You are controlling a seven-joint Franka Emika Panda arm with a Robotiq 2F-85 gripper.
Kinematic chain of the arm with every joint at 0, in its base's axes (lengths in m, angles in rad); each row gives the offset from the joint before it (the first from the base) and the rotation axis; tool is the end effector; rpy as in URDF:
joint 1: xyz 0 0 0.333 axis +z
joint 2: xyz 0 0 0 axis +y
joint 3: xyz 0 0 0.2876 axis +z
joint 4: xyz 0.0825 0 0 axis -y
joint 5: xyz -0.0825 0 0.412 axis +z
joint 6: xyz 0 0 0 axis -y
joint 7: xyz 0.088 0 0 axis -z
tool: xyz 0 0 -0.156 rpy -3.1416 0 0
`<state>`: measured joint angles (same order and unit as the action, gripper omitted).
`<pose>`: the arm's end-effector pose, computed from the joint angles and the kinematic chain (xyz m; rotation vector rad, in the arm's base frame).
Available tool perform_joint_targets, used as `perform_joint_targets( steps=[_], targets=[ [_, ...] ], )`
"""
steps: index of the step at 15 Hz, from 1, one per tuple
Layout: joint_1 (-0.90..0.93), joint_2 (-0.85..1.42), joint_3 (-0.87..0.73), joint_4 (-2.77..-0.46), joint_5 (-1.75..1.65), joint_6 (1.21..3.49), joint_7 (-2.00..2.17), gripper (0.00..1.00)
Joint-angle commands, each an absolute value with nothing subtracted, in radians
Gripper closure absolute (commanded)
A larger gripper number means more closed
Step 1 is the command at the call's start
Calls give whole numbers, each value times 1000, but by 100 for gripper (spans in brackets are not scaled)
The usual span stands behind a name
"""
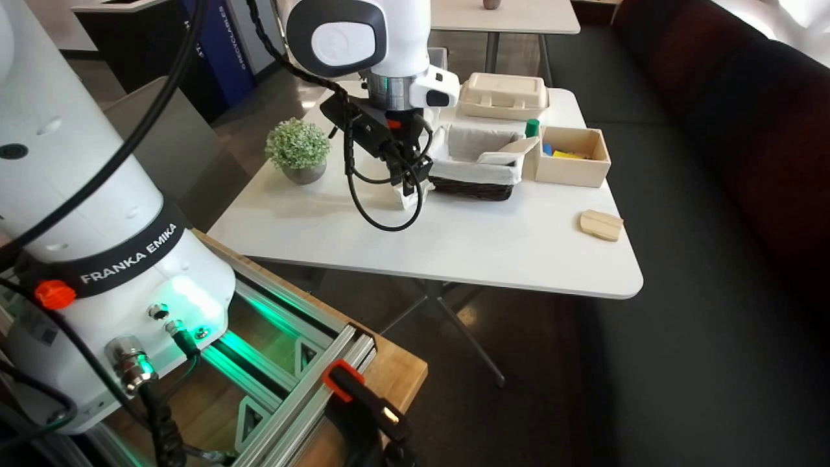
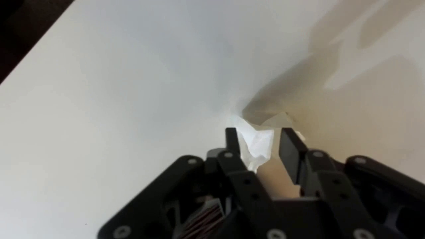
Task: Put the tissue in the bin
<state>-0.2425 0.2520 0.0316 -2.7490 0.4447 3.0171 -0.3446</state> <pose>0.3610 -0.1052 0.0389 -3.0451 0.4732 -0.0488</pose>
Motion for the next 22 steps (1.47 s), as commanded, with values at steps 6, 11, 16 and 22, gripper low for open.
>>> perform_joint_targets(
  steps=[6,11,16,22],
  targets=[
    [-361,365,156,-2716,471,3155,-382,50],
    [-440,389,234,-2706,462,3171,-394,45],
    [-523,393,295,-2700,458,3164,-402,60],
    [-505,384,258,-2717,441,3157,-393,100]
  ],
)
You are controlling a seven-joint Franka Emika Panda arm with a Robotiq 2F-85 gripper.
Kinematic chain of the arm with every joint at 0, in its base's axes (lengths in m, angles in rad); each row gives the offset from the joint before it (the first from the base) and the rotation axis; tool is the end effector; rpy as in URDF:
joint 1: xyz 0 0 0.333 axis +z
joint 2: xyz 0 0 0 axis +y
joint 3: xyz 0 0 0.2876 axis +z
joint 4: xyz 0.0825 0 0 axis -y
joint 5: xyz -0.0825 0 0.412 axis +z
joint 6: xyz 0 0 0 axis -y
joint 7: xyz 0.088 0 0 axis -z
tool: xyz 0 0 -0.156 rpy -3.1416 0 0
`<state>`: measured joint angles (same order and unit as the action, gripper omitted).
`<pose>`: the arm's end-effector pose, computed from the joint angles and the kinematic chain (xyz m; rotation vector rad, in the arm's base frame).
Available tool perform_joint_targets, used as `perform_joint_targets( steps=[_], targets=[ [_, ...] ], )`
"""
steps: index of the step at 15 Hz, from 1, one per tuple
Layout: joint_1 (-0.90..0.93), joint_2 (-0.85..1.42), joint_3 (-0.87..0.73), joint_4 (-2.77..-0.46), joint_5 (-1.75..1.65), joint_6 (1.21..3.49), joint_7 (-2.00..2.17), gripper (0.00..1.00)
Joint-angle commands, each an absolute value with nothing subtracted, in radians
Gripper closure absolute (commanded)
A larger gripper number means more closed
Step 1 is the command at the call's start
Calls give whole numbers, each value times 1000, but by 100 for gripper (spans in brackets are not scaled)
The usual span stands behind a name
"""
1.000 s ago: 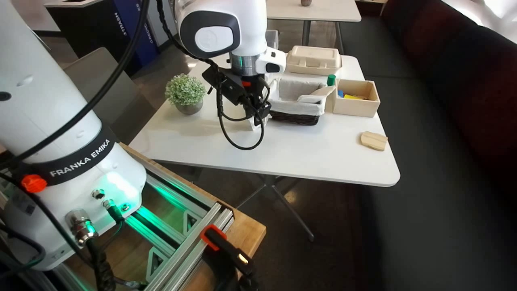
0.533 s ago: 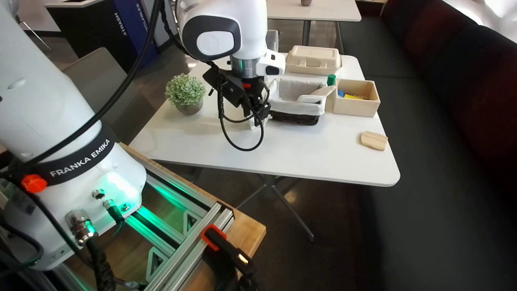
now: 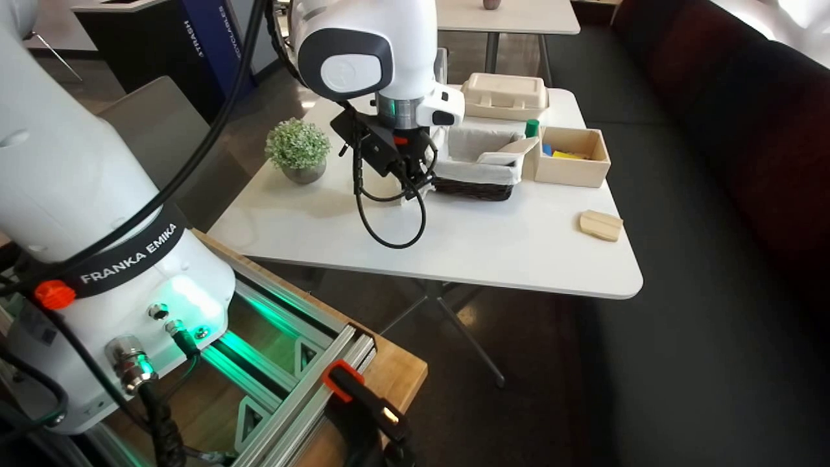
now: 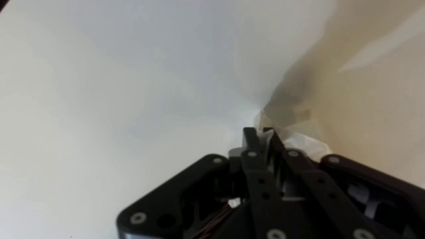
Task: Put the tissue in the bin
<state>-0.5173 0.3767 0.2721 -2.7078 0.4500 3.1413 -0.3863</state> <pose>0.3655 -0.1056 0.0148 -3.0060 0.5014 -0.1205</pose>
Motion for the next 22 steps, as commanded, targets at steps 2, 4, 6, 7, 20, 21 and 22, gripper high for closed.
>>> perform_joint_targets(
  steps=[2,4,6,7,20,21,22],
  targets=[
    [-496,337,261,-2746,439,3107,-392,100],
    [-523,285,300,-2771,446,3055,-403,100],
    [-584,232,360,-2764,463,2896,-425,100],
    [-625,212,402,-2752,489,2821,-456,100],
    [-785,33,515,-2606,1234,2753,-1040,100],
    [-782,40,515,-2601,1258,2781,-1056,100],
    [-780,50,516,-2594,1284,2812,-1075,100]
  ],
)
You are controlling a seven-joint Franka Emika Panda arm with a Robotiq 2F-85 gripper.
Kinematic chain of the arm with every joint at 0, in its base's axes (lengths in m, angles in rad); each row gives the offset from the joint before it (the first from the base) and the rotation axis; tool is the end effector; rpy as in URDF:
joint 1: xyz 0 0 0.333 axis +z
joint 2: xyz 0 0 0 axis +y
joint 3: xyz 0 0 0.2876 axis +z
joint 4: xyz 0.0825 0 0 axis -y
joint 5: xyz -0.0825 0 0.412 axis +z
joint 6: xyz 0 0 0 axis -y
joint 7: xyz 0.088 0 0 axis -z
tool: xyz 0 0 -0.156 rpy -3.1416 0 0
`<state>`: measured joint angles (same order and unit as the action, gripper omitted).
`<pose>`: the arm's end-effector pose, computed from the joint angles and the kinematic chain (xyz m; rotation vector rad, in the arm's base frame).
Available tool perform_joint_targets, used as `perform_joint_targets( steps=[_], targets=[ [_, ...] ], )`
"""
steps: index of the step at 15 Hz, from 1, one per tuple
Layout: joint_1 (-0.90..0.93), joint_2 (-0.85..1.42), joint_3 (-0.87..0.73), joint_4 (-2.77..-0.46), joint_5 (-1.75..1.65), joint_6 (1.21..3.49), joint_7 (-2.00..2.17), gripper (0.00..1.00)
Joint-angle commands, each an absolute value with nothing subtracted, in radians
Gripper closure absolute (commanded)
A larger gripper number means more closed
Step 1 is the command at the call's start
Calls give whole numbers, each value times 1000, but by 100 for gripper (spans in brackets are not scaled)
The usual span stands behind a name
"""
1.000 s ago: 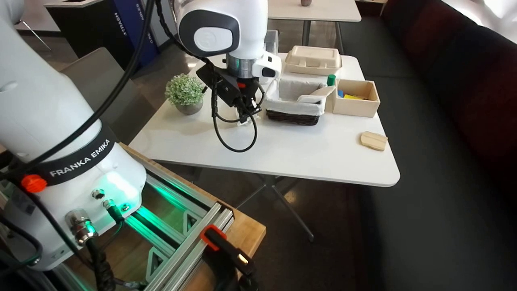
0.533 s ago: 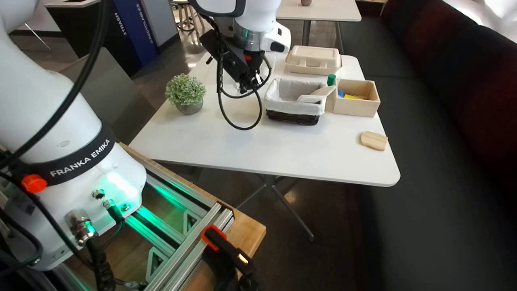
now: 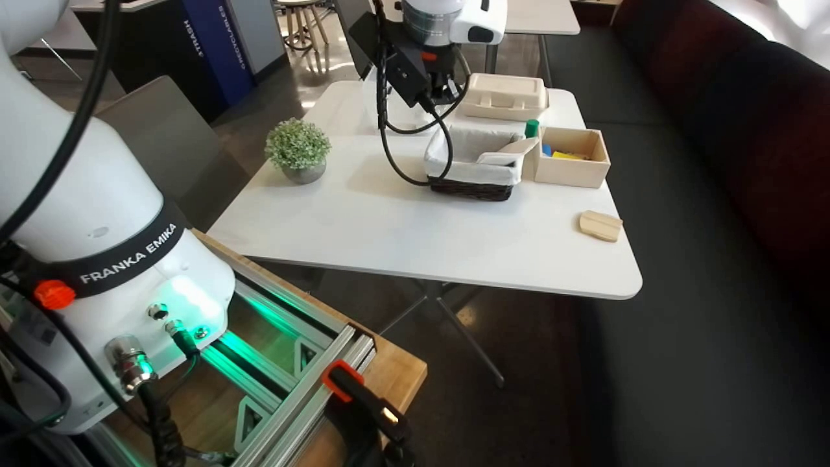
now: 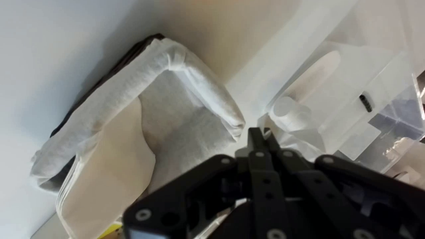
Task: Put the tissue in the bin
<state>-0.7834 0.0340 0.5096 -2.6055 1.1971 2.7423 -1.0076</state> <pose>0.4345 -0.1387 0.1455 -2.6857 0.5037 -0.5189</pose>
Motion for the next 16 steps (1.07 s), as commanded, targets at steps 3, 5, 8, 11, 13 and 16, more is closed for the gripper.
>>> perform_joint_targets(
  steps=[3,5,8,11,13,16],
  targets=[
    [-772,77,519,-2582,1331,2903,-1108,100],
    [-770,94,520,-2574,1358,2949,-1129,74],
    [-765,111,521,-2573,1362,2971,-1137,60],
    [-755,103,511,-2640,1207,2923,-1033,36],
    [-754,67,492,-2715,1032,2861,-945,22],
    [-739,-61,453,-2850,793,2743,-819,0]
  ],
)
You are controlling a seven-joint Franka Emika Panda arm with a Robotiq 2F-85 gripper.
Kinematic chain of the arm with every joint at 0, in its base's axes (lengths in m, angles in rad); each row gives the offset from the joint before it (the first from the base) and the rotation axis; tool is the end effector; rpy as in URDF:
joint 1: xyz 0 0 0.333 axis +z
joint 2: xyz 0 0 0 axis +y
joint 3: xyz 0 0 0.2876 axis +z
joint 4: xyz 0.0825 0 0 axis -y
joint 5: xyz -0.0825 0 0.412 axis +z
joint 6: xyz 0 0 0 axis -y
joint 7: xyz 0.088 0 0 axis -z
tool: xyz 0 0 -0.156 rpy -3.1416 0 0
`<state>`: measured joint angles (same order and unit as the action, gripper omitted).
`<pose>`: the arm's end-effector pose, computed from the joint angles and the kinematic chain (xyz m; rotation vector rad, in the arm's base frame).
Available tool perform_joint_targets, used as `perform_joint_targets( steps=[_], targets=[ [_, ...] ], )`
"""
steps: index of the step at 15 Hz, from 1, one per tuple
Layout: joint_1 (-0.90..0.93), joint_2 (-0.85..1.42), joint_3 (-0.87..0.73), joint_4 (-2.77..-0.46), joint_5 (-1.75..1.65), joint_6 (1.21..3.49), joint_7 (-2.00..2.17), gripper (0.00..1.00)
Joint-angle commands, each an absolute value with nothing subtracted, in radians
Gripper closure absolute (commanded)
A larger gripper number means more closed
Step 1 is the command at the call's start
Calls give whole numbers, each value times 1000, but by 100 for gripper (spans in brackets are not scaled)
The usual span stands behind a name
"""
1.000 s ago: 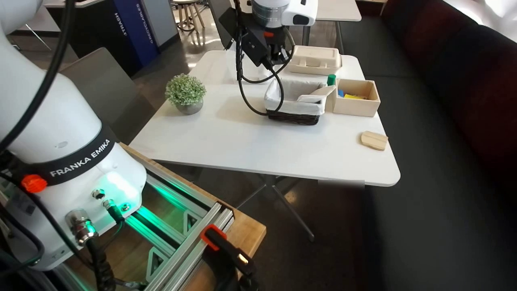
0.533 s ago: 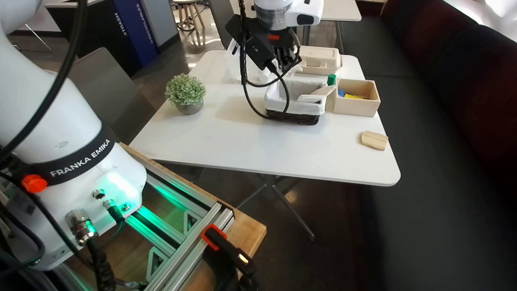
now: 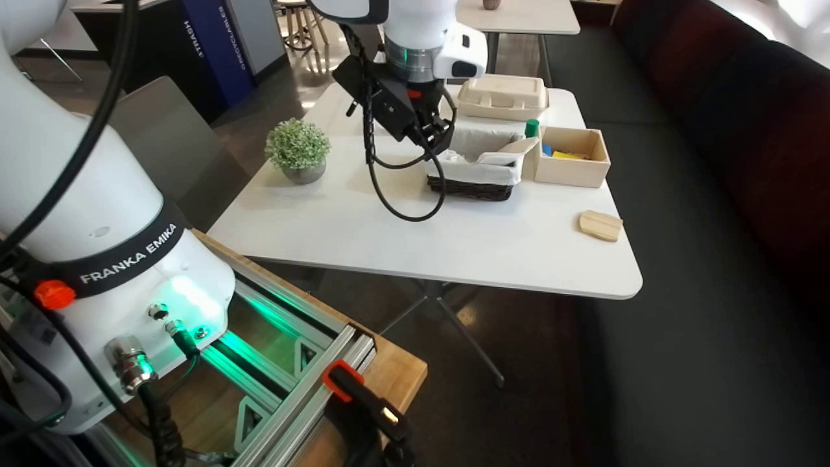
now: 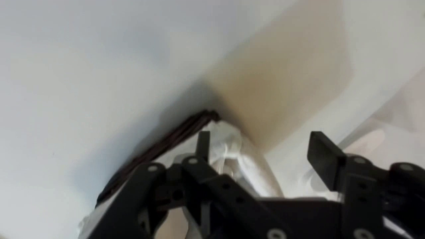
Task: Put the tissue in the bin
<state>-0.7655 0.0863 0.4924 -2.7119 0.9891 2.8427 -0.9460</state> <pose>0.3832 -0.1312 0.0975 -2.8342 0.3954 -0.3185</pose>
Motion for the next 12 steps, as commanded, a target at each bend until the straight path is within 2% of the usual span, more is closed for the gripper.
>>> perform_joint_targets(
  steps=[1,6,7,8,9,10,12],
  targets=[
    [-677,96,387,-2745,713,2817,-791,0],
    [-661,-104,311,-2744,307,2739,-501,0],
    [-650,-195,341,-2842,382,2785,-534,0],
    [-650,-234,343,-2817,396,2741,-514,1],
    [-488,-237,159,-2752,319,2680,-445,0],
    [-650,-295,329,-2755,346,2625,-454,0],
    [-601,-429,301,-2810,353,2558,-415,0]
  ],
)
